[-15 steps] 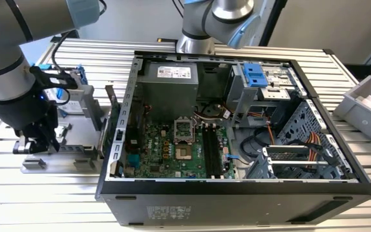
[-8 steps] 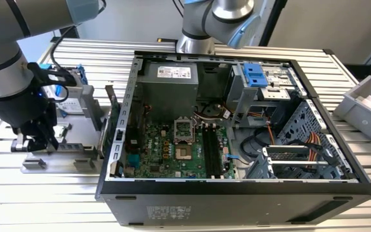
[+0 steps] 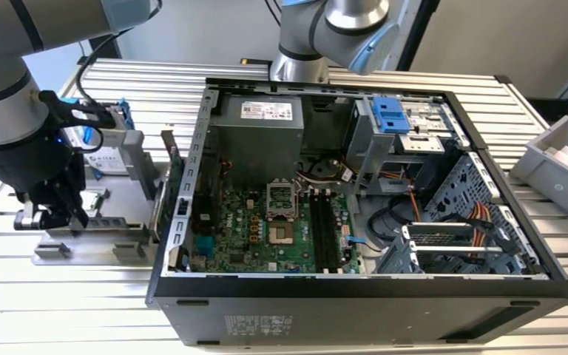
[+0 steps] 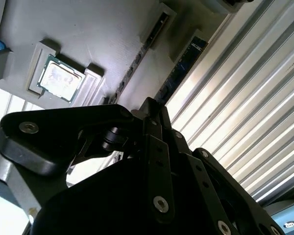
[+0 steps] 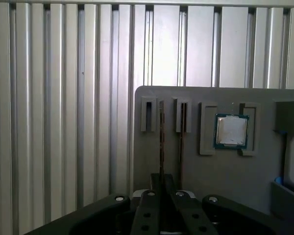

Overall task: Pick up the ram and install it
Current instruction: 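Pick up the ram and move it above insertion slot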

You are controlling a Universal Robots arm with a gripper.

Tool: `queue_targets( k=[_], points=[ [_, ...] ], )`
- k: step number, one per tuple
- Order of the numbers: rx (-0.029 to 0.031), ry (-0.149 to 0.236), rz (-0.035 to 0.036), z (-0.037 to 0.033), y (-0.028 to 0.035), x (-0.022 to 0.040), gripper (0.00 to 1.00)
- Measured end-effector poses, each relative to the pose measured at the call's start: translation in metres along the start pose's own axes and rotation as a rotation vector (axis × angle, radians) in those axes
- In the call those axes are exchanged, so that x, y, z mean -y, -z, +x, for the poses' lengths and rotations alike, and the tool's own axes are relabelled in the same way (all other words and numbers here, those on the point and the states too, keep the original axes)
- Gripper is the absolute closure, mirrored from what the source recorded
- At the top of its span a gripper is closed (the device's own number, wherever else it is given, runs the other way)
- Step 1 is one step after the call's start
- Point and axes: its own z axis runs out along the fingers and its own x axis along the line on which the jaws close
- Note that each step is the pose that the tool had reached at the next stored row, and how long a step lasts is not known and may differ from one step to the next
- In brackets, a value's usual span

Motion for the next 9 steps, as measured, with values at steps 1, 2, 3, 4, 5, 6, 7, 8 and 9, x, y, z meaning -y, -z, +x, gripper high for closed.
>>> queue_targets(
  k=[1,2,3,4,5,6,7,8,9],
  points=[
    [0.0,0.0,0.0,0.0,0.0005,0.0,1.0],
    [0.0,0.0,0.0,0.0,0.0012,0.0,1.0],
    [0.0,0.0,0.0,0.0,0.0019,0.0,1.0],
    [0.0,0.0,-0.0001,0.0,0.0028,0.0,1.0],
    [0.0,0.0,0.0,0.0001,0.0038,0.0,1.0],
    [0.0,0.0,-0.0001,0.0001,0.0046,0.0,1.0],
    [0.0001,0.0,0.0001,0.0001,0.0048,0.0,1.0],
    [0.0002,0.0,0.0003,0.0,0.0051,0.0,1.0],
    [0.0002,0.0,0.0002,0.0001,0.0053,0.0,1.0]
  ],
)
